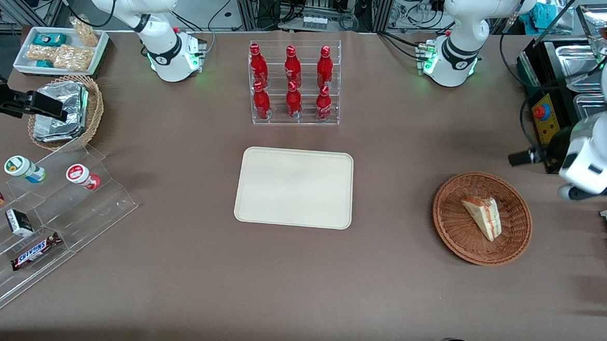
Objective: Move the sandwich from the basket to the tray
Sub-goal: 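Move the left gripper over the wicker basket toward the sandwich, then lower the open left gripper around the wrapped sandwich and close it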
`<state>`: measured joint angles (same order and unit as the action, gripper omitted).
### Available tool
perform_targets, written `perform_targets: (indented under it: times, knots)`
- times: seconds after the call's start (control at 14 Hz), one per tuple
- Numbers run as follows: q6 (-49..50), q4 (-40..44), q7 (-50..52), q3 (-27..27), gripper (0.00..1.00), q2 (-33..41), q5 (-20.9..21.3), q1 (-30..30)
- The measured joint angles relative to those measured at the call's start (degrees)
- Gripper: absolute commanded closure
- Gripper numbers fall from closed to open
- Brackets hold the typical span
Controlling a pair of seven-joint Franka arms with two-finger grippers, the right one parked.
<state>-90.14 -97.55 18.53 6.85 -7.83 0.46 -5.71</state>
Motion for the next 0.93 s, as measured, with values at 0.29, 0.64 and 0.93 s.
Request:
perform_targets:
  times: [0.29, 0.64, 0.93]
  knots:
    - [-21.5, -15.1, 0.7, 0.0, 0.00, -0.3, -0.1, 0.0]
    - [-34.6, -20.4, 3.8, 0.0, 0.00, -4.0, -0.2, -0.2]
    - [-44.3, -24.7, 4.0, -0.1, 0.00, -6.4, -0.2, -0.9]
